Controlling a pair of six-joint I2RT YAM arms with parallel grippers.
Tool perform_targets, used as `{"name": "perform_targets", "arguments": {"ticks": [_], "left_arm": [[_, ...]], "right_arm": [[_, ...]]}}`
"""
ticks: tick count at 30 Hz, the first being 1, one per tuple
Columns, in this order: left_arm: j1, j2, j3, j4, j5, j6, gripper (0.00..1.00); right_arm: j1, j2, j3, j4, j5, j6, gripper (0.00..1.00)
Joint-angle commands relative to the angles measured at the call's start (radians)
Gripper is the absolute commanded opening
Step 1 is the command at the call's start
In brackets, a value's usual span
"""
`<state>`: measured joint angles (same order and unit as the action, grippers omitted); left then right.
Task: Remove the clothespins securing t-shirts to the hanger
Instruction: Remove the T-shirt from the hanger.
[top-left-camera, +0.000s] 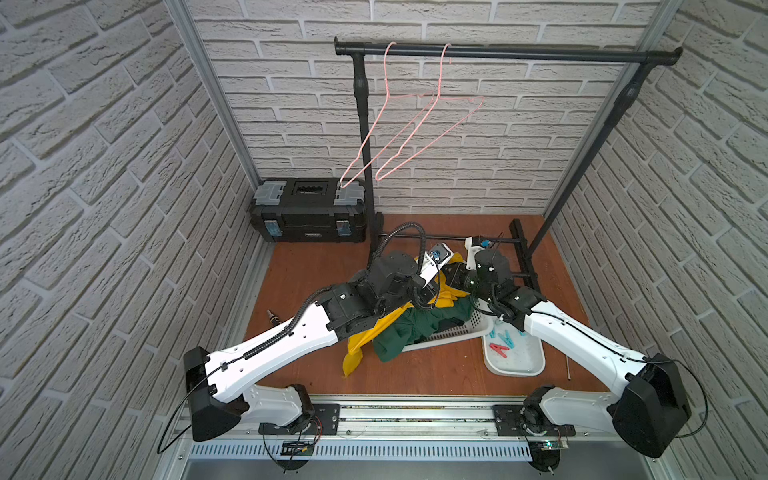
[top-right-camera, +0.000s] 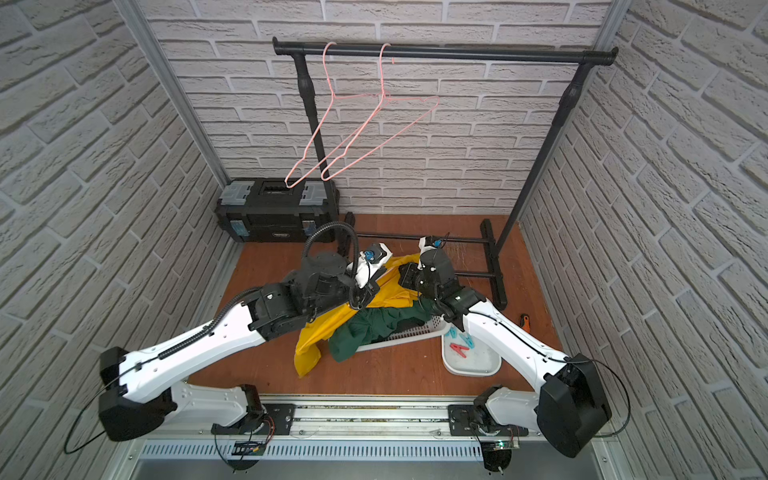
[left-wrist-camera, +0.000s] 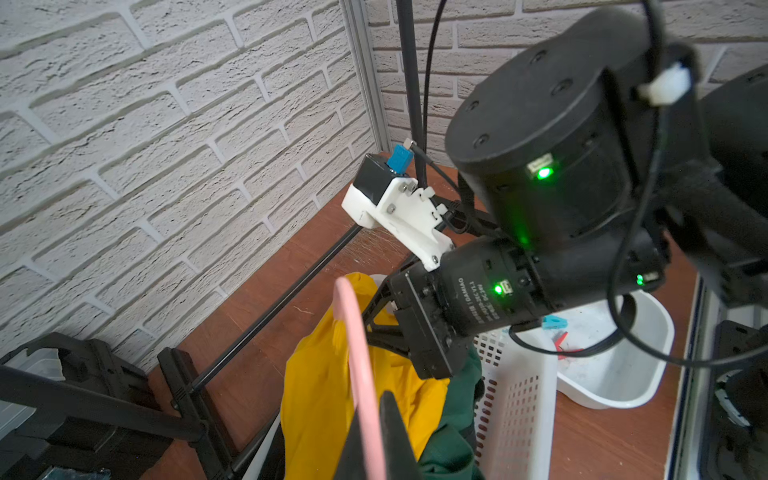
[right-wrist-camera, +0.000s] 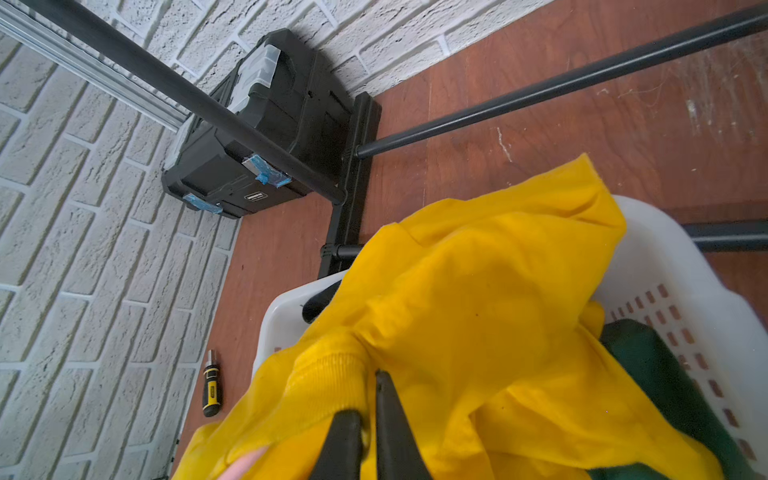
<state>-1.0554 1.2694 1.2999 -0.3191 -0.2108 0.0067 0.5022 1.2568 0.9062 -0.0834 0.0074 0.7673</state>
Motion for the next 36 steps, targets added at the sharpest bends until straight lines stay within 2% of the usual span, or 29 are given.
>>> {"name": "perform_targets", "arguments": {"ticks": [1, 5, 18, 22, 27, 36], "left_arm": [[-0.006, -0.041, -0.023, -0.012, 0.011, 0.018, 0.0], [-0.007, -0.08, -0.047, -0.043, 0.034, 0.022, 0.0], [-0.005, -0.249, -0.144, -0.097, 0.059, 0.029, 0.0], [-0.005, -0.298, -0.168, -0.066, 0.122, 0.032, 0.0], [-0.005, -0.347, -0.187, -0.024, 0.266, 0.041, 0.0], [-0.005, -0.301, -0.124, -0.123, 0.38, 0.059, 0.0]], "right_arm": [[0.0, -0.01, 0.042, -0.036, 0.069, -0.005, 0.08], [-0.027, -0.02, 0.065, -0.103, 0.111, -0.006, 0.03], [-0.144, -0.005, 0.054, -0.153, 0.065, 0.001, 0.03], [-0.15, 0.02, 0.039, -0.132, 0.042, 0.008, 0.03], [-0.151, 0.066, 0.038, -0.108, -0.006, 0.011, 0.03], [-0.152, 0.095, 0.086, -0.098, -0.021, 0.024, 0.03]]}}
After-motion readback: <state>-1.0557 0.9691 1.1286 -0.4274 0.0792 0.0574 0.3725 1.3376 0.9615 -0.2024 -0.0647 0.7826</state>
